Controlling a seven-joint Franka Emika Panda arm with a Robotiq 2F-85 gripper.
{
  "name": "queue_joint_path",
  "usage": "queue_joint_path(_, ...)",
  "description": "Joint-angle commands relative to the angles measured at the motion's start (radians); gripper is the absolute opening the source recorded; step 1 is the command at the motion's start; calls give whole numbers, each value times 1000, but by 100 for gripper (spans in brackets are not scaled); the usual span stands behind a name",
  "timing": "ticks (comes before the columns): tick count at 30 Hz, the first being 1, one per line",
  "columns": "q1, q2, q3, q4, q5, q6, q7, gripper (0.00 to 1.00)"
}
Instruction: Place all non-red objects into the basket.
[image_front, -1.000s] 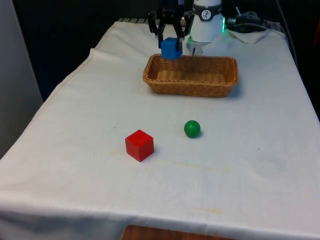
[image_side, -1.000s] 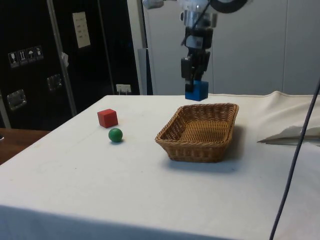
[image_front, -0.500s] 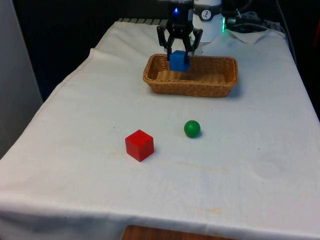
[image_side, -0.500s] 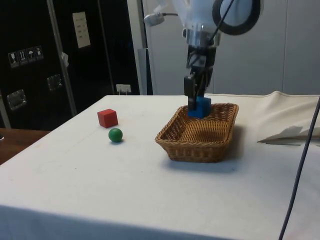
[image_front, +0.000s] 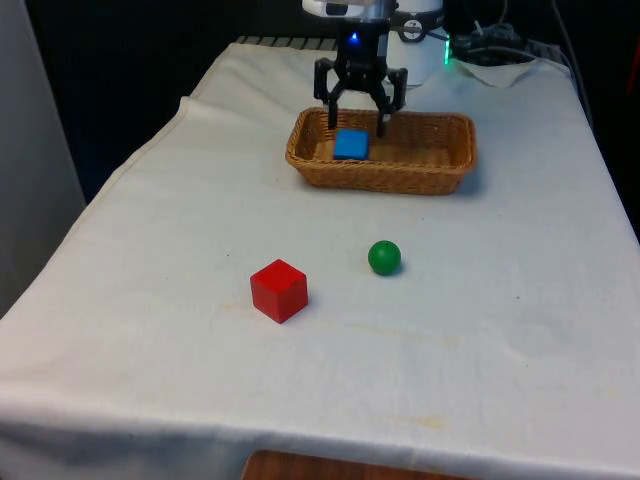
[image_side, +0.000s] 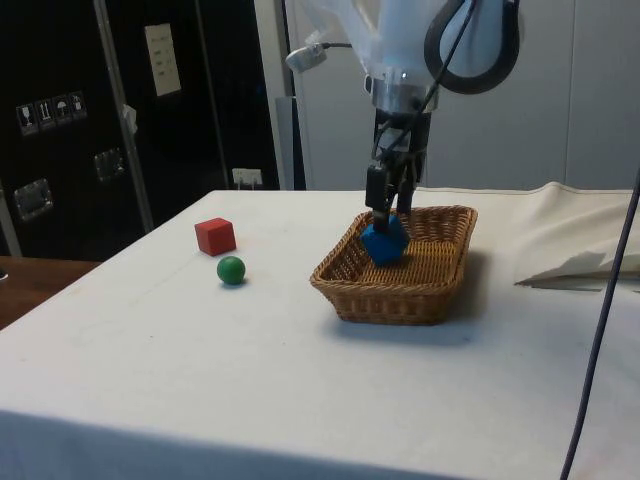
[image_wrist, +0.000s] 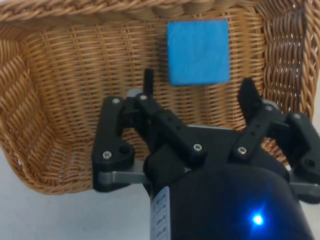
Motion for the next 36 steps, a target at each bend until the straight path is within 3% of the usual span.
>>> queue_joint_path(1, 2, -10, 2, -7, 12, 0, -6, 74)
queue_joint_path(3, 2, -9, 1, -7, 12, 0, -6, 94)
queue_joint_path(5, 0, 0, -1, 0, 0, 0, 0, 100)
queue_joint_path(13, 1, -23, -1, 2, 11, -21, -18, 100)
queue_joint_path(14, 0, -3, -2, 5, 0, 0, -6, 100)
queue_joint_path(21, 6, -82, -13, 36, 20, -100, -75, 100)
queue_joint_path(22, -1, -62, -13, 39, 0, -79, -55, 100)
queue_joint_path(24, 9, -105, -16, 49, 25, -134, -95, 100)
queue_joint_path(29, 12, -127, -15, 77, 28, -183, -122, 100)
queue_joint_path(30, -1, -114, -14, 78, 1, -165, -101, 100)
queue_joint_path(31, 13, -128, -14, 84, 29, -192, -125, 100)
queue_joint_path(36, 18, -120, -1, 128, 27, -233, -128, 100)
